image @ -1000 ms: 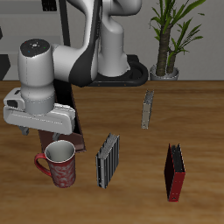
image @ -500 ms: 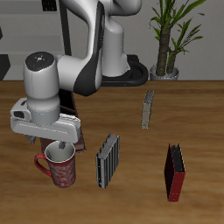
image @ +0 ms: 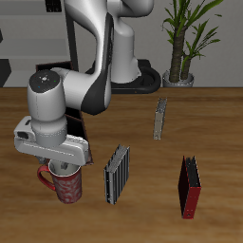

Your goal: Place the red mug into the right desk caddy's right compartment

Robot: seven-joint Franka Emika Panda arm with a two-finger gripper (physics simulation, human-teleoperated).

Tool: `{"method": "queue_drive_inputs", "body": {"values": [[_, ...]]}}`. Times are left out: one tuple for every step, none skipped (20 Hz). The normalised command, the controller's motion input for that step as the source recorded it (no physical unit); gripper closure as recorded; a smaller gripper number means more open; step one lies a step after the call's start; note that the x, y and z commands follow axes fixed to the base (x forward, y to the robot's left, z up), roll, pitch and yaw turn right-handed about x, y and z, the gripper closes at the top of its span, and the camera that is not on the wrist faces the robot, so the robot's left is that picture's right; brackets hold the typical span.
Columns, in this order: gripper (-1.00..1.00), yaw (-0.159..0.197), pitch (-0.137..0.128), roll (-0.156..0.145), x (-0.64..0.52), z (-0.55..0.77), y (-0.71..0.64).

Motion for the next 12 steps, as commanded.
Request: {"method": "queue_drive_inputs", "body": {"values": [[1.0, -0.049, 0.005, -0.009, 0.03, 0.0, -0.03], [1.0, 0.001, -0.038, 0.029, -0.14, 0.13, 0.1], [1.0, -0.028, -0.007, -0.01, 0.01, 0.08, 0.01], [1.0, -0.049, -0.03, 0.008, -0.02, 0.12, 0.06], [1.0, 0.0, 0.0, 0.0, 0.01, 0.0, -0.04], [1.0, 0.05, -0.051, 0.021, 0.02, 0.15, 0.1], [1.0, -0.048, -0.001, -0.048, 0.02, 0.13, -0.01], [1.0, -0.015, -0.045, 0.033, 0.0, 0.26, 0.13], [1.0, 0.013, -0.051, 0.025, 0.01, 0.23, 0.1], [1.0, -0.024, -0.023, -0.047, 0.0, 0.22, 0.01], [1.0, 0.0, 0.0, 0.0, 0.0, 0.0, 0.0], [1.0, 0.027, -0.132, 0.024, 0.03, 0.56, 0.12]]}}
